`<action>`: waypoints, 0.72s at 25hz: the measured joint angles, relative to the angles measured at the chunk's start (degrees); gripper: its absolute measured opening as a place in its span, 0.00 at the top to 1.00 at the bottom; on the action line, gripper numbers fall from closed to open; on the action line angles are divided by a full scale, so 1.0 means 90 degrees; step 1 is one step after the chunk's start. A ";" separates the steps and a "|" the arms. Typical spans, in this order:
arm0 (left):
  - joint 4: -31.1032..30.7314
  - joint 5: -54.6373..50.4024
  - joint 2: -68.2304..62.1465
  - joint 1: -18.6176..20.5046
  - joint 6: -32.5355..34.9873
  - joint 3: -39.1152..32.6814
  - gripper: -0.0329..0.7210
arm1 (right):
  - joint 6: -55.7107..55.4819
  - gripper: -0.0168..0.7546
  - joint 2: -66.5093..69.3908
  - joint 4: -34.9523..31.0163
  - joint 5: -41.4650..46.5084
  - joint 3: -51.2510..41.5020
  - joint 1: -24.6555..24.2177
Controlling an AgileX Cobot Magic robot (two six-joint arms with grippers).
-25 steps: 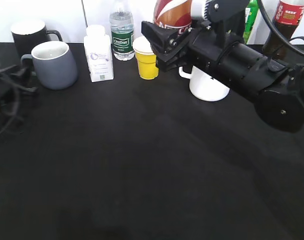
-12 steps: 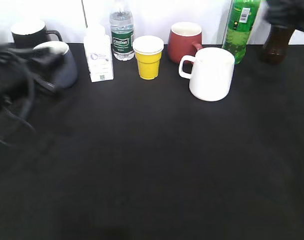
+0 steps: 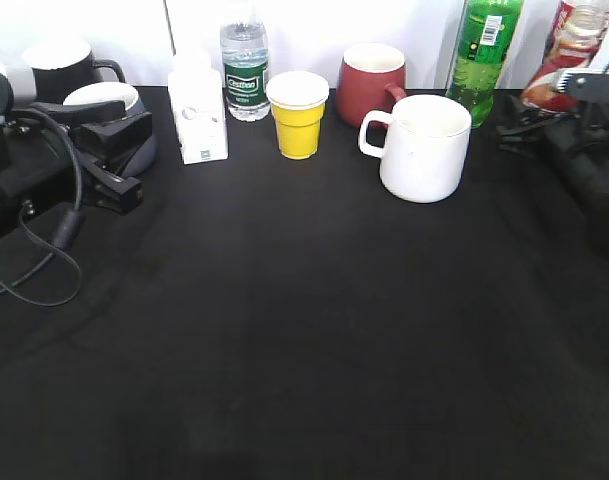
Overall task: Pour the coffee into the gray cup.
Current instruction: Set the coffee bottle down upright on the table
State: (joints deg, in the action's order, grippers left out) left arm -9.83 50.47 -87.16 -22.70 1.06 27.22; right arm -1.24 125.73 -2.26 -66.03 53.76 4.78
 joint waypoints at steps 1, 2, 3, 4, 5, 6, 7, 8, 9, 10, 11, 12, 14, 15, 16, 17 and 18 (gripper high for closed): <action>0.0000 0.0000 0.0000 0.0000 0.0000 0.0000 0.64 | 0.0000 0.29 0.0127 0.0023 0.0000 0.0128 0.0000; 0.0000 0.0000 0.0000 0.0000 0.0000 0.0000 0.64 | 0.0000 0.29 0.0246 0.0068 0.0024 0.0170 0.0000; 0.0000 0.0000 0.0000 0.0000 0.0000 0.0000 0.64 | 0.0000 0.29 0.0287 0.0075 0.0115 0.0170 0.0000; 0.0000 0.0000 0.0000 0.0000 0.0000 0.0000 0.64 | 0.0023 0.28 0.0307 0.0075 0.0122 0.0170 0.0000; 0.0000 0.0000 0.0000 0.0000 0.0000 0.0000 0.64 | 0.0137 0.24 0.0311 0.0075 0.0150 0.0170 0.0000; 0.0000 0.0000 0.0000 0.0000 0.0000 0.0000 0.64 | 0.0223 0.22 0.0311 0.0075 0.0150 0.0170 0.0000; 0.0000 0.0000 0.0000 0.0000 0.0000 0.0000 0.64 | 0.0283 0.21 0.0311 0.0075 0.0150 0.0170 0.0000; 0.0000 0.0000 0.0000 0.0000 0.0000 0.0000 0.64 | 0.0291 0.20 0.0311 0.0075 0.0150 0.0170 0.0000; 0.0000 0.0000 0.0000 0.0000 0.0000 0.0000 0.64 | 0.0304 0.20 0.0288 0.0075 0.0150 0.0112 0.0000; 0.0000 0.0000 0.0000 0.0000 0.0000 0.0000 0.64 | 0.0310 0.20 0.0223 0.0075 0.0150 -0.0066 0.0000; 0.0000 0.0000 0.0000 0.0000 0.0000 0.0000 0.64 | 0.0317 0.20 0.0132 0.0075 0.0144 -0.0281 0.0000; 0.0000 0.0000 0.0000 0.0000 0.0000 0.0000 0.64 | 0.0317 0.20 0.0047 0.0068 0.0094 -0.0523 0.0000; 0.0000 0.0000 0.0000 0.0000 0.0000 0.0000 0.64 | 0.0317 0.20 -0.0228 0.0068 -0.0044 -0.1055 0.0000; 0.0000 0.0000 0.0006 0.0000 0.0000 0.0000 0.64 | 0.0317 0.20 -0.0464 0.0068 -0.0044 -0.1298 0.0000; 0.0000 -0.0166 0.0087 0.0000 0.0000 0.0006 0.64 | 0.0317 0.20 -0.0831 0.0074 0.0075 -0.1459 0.0000; 0.0000 -0.0567 0.0239 0.0000 0.0000 0.0072 0.64 | 0.0324 0.20 -0.1267 0.0155 0.0452 -0.1523 0.0000; 0.0000 -0.1241 0.0409 0.0000 0.0000 0.0256 0.64 | 0.0331 0.20 -0.1743 0.0378 0.0999 -0.1529 0.0000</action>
State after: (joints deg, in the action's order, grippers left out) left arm -9.83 39.31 -83.47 -22.70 1.06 29.53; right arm 1.74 110.04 1.14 -57.04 40.00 4.78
